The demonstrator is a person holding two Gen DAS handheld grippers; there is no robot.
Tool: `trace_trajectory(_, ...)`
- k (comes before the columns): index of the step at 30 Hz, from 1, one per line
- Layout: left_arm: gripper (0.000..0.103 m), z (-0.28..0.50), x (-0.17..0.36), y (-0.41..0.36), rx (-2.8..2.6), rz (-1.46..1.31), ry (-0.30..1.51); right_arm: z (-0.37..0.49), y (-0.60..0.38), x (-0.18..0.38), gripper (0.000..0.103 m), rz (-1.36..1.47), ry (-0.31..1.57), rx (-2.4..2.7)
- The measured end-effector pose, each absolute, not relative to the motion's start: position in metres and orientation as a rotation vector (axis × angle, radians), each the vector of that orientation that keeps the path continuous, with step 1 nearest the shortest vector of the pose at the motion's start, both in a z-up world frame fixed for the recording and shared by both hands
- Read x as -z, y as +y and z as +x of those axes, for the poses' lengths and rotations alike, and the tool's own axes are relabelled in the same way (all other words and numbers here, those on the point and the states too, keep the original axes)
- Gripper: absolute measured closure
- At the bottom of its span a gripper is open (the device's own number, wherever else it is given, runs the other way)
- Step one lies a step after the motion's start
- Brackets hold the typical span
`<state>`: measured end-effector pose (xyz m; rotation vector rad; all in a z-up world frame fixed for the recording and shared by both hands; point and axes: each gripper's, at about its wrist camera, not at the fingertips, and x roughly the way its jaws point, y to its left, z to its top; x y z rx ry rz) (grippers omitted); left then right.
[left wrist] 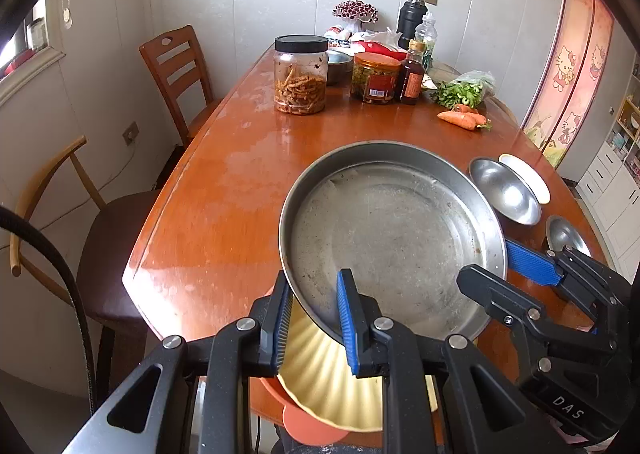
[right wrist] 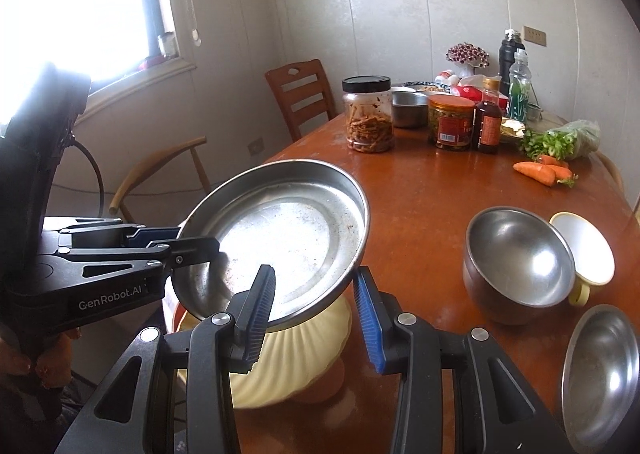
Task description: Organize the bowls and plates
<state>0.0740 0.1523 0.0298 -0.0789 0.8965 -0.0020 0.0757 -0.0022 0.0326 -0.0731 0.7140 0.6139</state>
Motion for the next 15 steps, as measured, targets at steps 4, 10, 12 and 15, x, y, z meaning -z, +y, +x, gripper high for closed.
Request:
trace_trajectory(4,0.081,0.066,-0.022,0.154,-0.004,-0.091,0.903,0.069,-0.001,-0.027,0.060,-0.079,0.722,-0.623)
trace_trajectory(10,0.081,0.054,-0.011,0.156,-0.017,-0.107,0.912,0.059,0.002,-0.017,0.060,-0.101,0.733,-0.636)
trace_trajectory(12,0.081,0.051,-0.010,0.156,-0.023,-0.106,0.909,0.056,0.002,-0.014,0.060,-0.106,0.736,-0.642)
trace_trajectory(15,0.081,0.047,-0.010,0.156,-0.026,-0.109,0.906,0.054,0.004,-0.012,0.060,-0.116,0.734,-0.651)
